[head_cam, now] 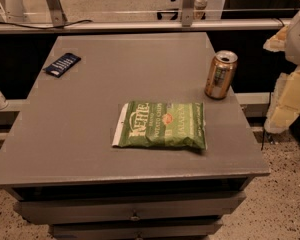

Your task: Knock orange can over

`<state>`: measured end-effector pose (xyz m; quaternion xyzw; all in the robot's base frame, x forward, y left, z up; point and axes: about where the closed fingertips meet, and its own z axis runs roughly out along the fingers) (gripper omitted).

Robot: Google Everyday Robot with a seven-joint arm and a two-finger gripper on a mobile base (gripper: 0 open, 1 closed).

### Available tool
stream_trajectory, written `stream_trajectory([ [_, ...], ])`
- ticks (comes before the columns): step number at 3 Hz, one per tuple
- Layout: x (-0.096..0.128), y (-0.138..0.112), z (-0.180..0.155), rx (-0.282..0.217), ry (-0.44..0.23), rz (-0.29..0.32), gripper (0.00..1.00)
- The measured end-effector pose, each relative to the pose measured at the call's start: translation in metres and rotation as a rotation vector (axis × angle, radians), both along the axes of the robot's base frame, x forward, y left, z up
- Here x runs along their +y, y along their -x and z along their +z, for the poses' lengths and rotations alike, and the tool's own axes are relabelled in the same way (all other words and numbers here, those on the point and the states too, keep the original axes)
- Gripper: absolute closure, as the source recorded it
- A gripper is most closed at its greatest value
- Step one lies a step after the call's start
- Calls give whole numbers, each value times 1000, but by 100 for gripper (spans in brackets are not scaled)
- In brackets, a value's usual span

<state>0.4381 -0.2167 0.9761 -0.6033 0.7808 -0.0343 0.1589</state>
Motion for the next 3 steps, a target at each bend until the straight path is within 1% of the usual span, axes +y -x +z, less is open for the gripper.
stream_trajectory([
  [1,0,0,0,0,0,0,0],
  [2,-8,-15,-7,-23,-53,-30,0],
  [3,-19,-47,-20,-67,-124,-80,0],
])
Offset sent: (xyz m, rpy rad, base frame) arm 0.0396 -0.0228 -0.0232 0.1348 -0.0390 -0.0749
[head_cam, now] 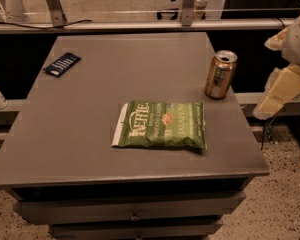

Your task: Knock orange can over

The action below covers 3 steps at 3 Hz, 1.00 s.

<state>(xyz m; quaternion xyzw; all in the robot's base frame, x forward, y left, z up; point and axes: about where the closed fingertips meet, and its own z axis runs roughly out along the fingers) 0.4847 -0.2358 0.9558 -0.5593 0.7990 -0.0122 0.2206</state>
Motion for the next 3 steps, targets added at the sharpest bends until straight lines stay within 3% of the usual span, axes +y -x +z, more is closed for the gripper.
stream_trajectory([
  [1,-8,-28,-12,-44,-53,-42,0],
  [3,2,-64,-42,-107,-277,-145,0],
])
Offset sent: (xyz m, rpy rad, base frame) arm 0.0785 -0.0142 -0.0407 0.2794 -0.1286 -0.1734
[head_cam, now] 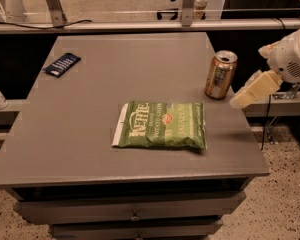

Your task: Knock orange can over

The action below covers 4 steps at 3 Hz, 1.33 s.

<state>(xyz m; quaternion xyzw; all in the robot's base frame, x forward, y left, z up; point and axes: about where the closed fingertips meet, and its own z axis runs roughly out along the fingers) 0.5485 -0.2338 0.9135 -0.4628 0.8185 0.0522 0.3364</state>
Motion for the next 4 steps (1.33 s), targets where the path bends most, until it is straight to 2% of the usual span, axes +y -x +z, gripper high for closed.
stream_trajectory([
  [1,21,-16,-12,-29,-120,-25,0],
  [3,58,-36,-36,-79,-300,-58,0],
  [4,84,-37,-28,-97,-396,-23,0],
])
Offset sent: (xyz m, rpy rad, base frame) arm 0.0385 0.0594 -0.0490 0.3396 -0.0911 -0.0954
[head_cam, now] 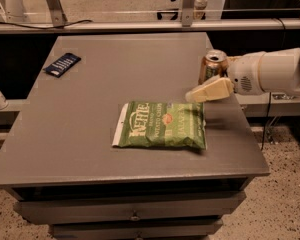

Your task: Knock orange can over

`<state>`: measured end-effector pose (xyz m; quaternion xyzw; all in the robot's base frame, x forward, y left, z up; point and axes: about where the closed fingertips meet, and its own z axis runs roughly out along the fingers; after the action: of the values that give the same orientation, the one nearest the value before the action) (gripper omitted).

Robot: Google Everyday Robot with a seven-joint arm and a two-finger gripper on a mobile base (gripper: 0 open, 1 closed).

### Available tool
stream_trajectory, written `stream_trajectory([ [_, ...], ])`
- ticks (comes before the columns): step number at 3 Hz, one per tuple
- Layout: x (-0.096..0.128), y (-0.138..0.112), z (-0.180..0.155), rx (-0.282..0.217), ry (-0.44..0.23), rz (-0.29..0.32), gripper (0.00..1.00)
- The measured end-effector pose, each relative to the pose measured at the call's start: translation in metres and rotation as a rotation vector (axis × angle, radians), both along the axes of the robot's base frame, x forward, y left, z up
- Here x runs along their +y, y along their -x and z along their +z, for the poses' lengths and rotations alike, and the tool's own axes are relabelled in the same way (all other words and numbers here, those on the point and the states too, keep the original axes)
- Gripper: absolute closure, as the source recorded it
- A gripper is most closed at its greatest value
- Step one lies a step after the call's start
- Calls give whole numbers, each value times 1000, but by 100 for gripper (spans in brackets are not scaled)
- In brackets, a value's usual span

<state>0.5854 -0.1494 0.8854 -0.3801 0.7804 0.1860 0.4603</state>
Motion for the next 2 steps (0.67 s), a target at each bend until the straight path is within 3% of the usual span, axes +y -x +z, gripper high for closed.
stream_trajectory([
  [2,89,15,24,-11,-147,181,0],
])
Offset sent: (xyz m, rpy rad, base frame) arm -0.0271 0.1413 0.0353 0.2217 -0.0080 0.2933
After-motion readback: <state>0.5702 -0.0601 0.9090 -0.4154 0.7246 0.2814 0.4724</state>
